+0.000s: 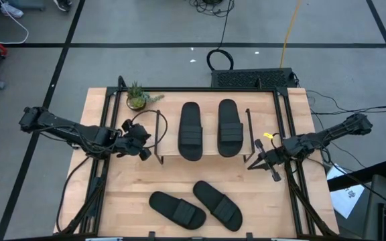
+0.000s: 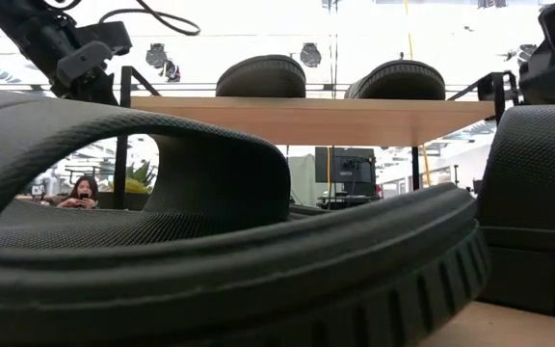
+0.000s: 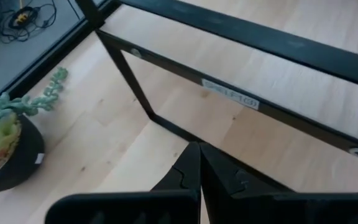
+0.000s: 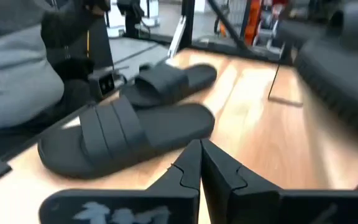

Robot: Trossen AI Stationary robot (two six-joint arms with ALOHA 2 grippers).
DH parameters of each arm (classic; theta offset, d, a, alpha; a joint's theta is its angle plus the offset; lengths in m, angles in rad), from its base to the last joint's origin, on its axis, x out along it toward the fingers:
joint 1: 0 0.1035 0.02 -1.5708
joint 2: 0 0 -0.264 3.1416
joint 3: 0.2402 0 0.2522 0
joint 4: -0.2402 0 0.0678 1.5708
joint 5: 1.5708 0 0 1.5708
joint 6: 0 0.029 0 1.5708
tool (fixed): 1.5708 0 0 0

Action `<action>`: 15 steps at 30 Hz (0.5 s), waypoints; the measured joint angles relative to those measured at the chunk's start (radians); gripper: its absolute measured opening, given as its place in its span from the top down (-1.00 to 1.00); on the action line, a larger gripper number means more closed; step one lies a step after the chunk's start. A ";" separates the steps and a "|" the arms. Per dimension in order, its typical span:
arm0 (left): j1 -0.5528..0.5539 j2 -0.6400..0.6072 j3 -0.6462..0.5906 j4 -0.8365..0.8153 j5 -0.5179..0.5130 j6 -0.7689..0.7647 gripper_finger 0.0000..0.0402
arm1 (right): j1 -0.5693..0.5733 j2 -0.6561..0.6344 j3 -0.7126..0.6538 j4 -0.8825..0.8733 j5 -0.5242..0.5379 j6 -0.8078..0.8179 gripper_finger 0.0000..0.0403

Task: Pick and place slides into the shelf
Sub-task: Put the black slipper under the shelf

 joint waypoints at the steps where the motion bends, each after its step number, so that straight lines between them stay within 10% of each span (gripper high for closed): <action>1: 0.000 -0.008 0.000 -0.007 -0.002 -0.002 1.00 | 0.000 -0.008 0.008 -0.007 0.001 -0.008 1.00; 15: -0.049 -0.155 0.000 -0.104 -0.076 -0.025 1.00 | 0.032 -0.190 0.055 -0.129 -0.036 -0.108 1.00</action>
